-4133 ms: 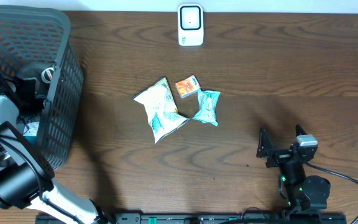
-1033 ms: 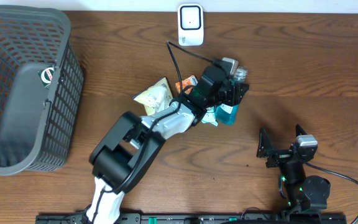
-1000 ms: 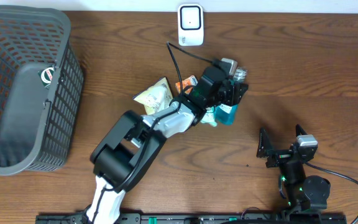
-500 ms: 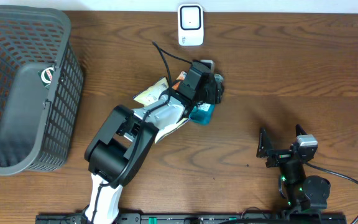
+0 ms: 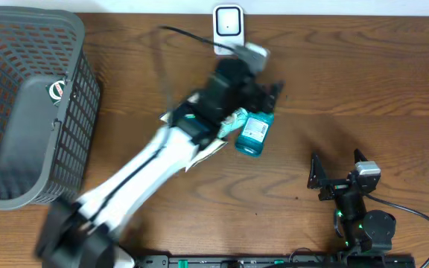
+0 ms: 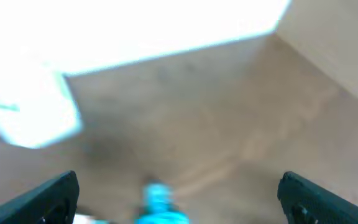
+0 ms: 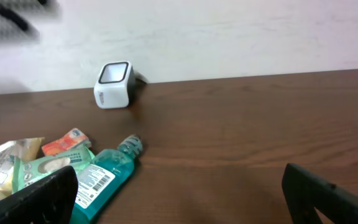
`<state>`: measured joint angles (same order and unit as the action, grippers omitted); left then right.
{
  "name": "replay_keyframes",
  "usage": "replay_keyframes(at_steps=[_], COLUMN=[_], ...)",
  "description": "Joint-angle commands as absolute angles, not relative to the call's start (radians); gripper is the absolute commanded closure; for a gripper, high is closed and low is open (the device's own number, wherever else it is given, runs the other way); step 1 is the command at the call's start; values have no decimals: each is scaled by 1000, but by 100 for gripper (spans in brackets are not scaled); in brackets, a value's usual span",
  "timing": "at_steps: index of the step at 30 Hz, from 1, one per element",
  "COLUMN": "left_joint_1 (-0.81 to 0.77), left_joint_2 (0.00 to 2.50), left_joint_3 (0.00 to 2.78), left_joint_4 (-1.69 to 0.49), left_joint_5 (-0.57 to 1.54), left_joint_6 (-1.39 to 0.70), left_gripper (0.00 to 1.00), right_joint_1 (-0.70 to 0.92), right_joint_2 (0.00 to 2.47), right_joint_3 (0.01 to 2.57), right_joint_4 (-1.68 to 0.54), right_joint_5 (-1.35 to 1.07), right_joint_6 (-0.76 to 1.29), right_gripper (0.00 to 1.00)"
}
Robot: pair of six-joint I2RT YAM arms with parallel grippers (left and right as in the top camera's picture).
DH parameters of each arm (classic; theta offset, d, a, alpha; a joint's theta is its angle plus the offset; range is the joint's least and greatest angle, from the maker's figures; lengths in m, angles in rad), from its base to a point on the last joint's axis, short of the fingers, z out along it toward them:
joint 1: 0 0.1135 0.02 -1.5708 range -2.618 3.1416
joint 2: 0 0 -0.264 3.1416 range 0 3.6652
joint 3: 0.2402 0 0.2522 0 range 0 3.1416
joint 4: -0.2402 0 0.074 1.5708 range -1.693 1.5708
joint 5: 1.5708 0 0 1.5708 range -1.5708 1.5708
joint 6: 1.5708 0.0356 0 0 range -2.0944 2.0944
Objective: Scan the item barcode
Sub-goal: 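Release the bottle and move the left gripper back to the basket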
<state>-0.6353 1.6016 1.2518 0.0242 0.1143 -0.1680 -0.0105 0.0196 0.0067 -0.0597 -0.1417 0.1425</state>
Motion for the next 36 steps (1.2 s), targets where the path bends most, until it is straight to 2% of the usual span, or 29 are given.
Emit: replay_keyframes(at_steps=[1,8,13,16,22,31,36], left_joint_1=[-492,12,376,485,562,515,473], left_joint_2=[1437,1214,1227,1276,1446,1755,1845], left_joint_3=[1264,1265,1265,1265,1265,1265,1265], left_joint_4=[-43,-223,-268,-284,-289,-265,-222], left_joint_5=[-47,28,221,236,201,171,159], left_joint_6=[-67,-164,-327,-364,-287,-52,7], left_gripper=[2,2,2,2,2,2,2], right_joint_1=[-4,-4,-4,-4,-4,-4,-4], right_joint_2=[21,21,21,21,21,21,21], right_joint_3=[6,6,6,6,6,6,6], right_joint_4=[-64,-64,-64,-64,-64,-64,-64], right_joint_5=[-144,-144,-144,-144,-144,-144,-144], right_joint_6=[152,152,152,152,152,152,152], right_gripper=[1,1,1,1,1,1,1])
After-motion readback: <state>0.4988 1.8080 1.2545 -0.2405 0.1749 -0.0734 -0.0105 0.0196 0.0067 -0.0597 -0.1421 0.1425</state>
